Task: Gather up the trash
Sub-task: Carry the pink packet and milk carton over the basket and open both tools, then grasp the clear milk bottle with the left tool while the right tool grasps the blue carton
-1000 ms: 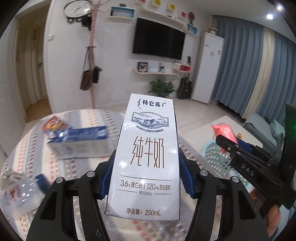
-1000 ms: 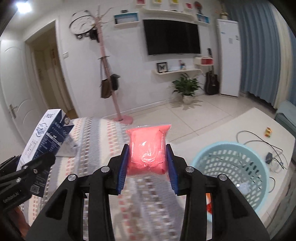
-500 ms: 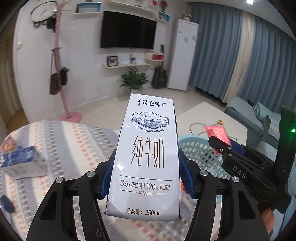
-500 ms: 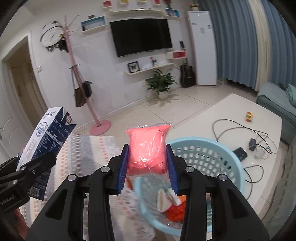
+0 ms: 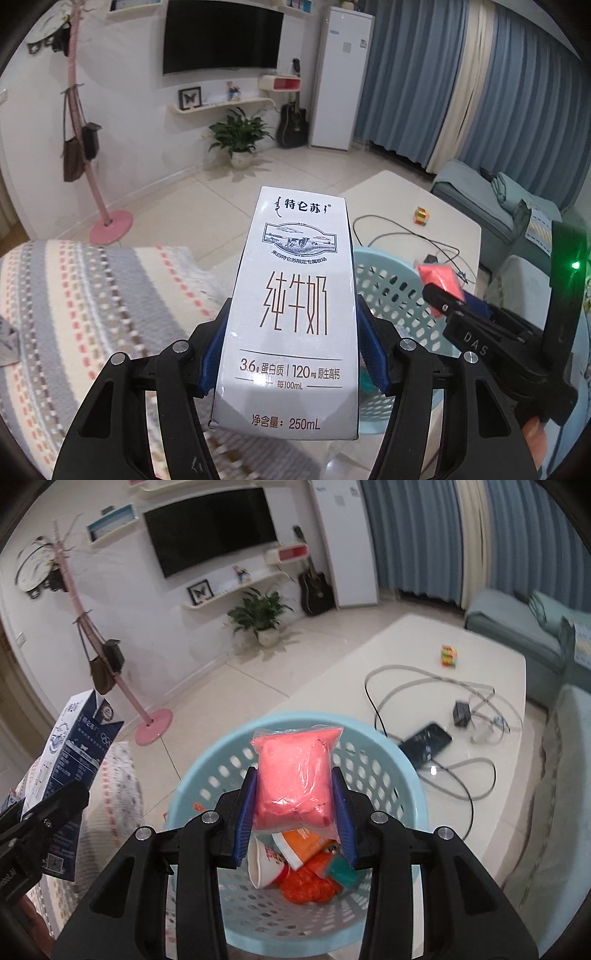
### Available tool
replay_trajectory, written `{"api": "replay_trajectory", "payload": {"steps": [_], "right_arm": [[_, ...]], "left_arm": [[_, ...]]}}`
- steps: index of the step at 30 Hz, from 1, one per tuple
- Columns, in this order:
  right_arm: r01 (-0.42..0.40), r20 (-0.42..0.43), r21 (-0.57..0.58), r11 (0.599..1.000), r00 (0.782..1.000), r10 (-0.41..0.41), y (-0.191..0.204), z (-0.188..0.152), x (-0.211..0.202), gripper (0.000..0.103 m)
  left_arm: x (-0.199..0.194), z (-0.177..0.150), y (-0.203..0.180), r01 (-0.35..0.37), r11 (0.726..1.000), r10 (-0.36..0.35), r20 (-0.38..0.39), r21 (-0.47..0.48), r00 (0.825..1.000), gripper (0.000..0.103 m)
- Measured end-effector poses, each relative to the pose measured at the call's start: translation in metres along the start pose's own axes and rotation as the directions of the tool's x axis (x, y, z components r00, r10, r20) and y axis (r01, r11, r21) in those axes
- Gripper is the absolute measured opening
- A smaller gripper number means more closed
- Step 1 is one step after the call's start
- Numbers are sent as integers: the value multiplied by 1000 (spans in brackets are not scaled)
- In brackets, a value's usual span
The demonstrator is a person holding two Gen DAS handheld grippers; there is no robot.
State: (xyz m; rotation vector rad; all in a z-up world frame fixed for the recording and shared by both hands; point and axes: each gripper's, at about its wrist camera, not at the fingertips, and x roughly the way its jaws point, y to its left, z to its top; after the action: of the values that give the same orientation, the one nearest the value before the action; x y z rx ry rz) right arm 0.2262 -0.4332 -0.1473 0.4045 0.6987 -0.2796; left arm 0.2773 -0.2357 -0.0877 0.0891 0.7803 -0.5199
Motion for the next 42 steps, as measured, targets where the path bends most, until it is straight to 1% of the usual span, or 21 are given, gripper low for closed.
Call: {"api": "replay_trajectory", "payload": {"steps": [2, 4, 7, 12, 18, 25, 28, 32, 36, 38, 40, 41, 42], "right_arm": [[2, -20, 12, 1000, 1000, -2, -6, -3, 5, 37], [-1, -36, 23, 1000, 999, 2, -11, -5, 8, 48], [-9, -38, 34, 999, 999, 10, -14, -6, 7, 54], [-19, -37, 29, 999, 999, 20, -9, -6, 3, 55], [-26, -17, -11, 1000, 1000, 26, 3, -5, -8, 55], [-63, 21, -43, 997, 998, 64, 21, -2, -30, 55], [-89, 42, -68, 994, 995, 92, 36, 0, -42, 60], [-140, 59, -111, 984, 987, 147, 64, 1, -57, 60], [-203, 54, -166, 965, 975, 215, 103, -7, -69, 64], [-230, 46, -209, 950, 969, 244, 126, -13, -75, 64], [-256, 35, -251, 934, 961, 273, 149, -20, -80, 64], [-266, 29, -267, 926, 958, 284, 158, -23, -82, 64], [-282, 22, -291, 914, 953, 301, 171, -27, -84, 64]], "left_arm": [[6, 1, -2, 25, 1000, -26, -19, -17, 999, 62], [7, 1, 0, 53, 998, -54, -23, -43, 998, 65], [6, -1, -1, 66, 996, -68, -23, -51, 997, 66], [2, -6, 0, 69, 996, -71, -21, -60, 997, 66], [-12, -13, 5, 62, 996, -62, -6, -58, 998, 66], [-48, -18, 13, 57, 996, -54, 44, -67, 998, 66], [-70, -24, 28, 30, 996, -24, 73, -84, 997, 66], [-101, -36, 59, -8, 991, 22, 104, -137, 994, 66], [-137, -49, 93, -71, 978, 96, 127, -194, 987, 66], [-158, -57, 114, -114, 968, 147, 137, -223, 980, 66], [-178, -65, 136, -165, 953, 206, 144, -254, 968, 66], [-188, -70, 145, -187, 945, 232, 148, -267, 961, 66], [-201, -76, 158, -221, 933, 271, 149, -284, 951, 66]]}}
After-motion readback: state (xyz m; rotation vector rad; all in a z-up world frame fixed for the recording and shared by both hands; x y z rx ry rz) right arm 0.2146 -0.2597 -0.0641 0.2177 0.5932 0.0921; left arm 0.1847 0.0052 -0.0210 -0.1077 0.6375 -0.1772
